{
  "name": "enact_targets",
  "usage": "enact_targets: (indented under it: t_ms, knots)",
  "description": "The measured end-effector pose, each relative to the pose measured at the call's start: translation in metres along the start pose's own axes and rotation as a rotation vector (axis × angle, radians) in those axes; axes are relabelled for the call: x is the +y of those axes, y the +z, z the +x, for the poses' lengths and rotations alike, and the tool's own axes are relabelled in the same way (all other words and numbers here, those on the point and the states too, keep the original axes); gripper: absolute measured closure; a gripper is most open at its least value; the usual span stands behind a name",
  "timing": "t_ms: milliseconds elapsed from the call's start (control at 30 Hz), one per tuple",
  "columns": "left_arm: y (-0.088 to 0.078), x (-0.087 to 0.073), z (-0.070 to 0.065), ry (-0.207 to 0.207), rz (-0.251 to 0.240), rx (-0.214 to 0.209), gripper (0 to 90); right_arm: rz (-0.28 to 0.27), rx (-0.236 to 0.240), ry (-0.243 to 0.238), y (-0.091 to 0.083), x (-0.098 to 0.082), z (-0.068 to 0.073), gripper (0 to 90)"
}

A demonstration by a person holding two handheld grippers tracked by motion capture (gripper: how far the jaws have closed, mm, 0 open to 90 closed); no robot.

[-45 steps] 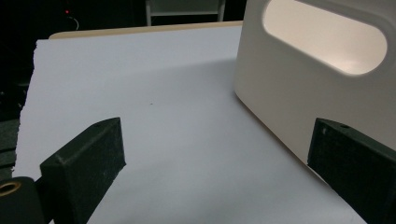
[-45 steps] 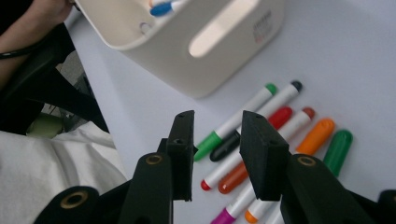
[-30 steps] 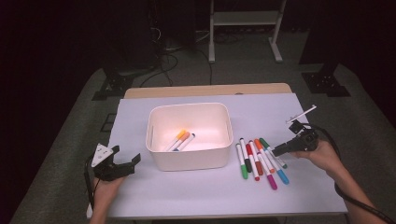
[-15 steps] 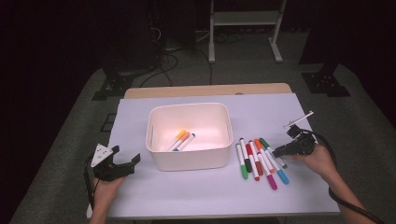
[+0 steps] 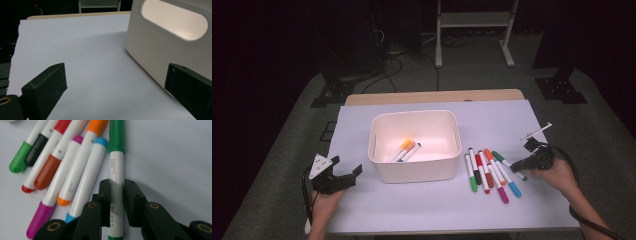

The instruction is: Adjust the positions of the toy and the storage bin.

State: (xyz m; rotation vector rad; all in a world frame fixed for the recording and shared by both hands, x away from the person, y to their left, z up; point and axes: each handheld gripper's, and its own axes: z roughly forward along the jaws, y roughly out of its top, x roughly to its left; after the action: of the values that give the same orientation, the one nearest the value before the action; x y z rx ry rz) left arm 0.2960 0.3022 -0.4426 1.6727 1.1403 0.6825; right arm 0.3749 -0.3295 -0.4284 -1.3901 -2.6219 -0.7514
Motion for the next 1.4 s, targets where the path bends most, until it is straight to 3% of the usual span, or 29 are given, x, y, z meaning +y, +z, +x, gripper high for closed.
enact_targets:
  t_ms: [333, 700, 900, 933, 1133, 1300, 1400]
  knots:
    - [0.000, 0.000, 0.000, -0.003, -0.005, -0.002, 2.6, 0.014, 0.004, 0.037, -0.016, -0.029, -0.008, 73.9]
    - [0.000, 0.000, -0.001, -0.002, -0.005, -0.008, 2.6, 0.014, -0.025, 0.008, -0.011, -0.022, -0.003, 68.7]
    - [0.000, 0.000, -0.001, 0.000, -0.005, -0.008, 2.7, 0.021, -0.063, -0.026, -0.006, -0.014, 0.003, 68.4]
    - [0.000, 0.000, -0.001, 0.000, -0.004, -0.008, 2.6, 0.029, -0.091, -0.048, -0.005, -0.013, 0.006, 70.2]
    - [0.001, 0.001, -0.001, 0.005, -0.002, -0.011, 2.6, 0.038, -0.153, -0.086, -0.002, -0.013, 0.012, 74.8]
    - [0.001, 0.001, -0.001, 0.005, -0.002, -0.013, 2.6, 0.041, -0.149, -0.066, -0.003, -0.012, 0.011, 75.6]
    - [0.001, 0.001, -0.001, 0.004, -0.003, -0.013, 2.7, 0.028, -0.101, -0.026, -0.005, -0.013, 0.005, 75.8]
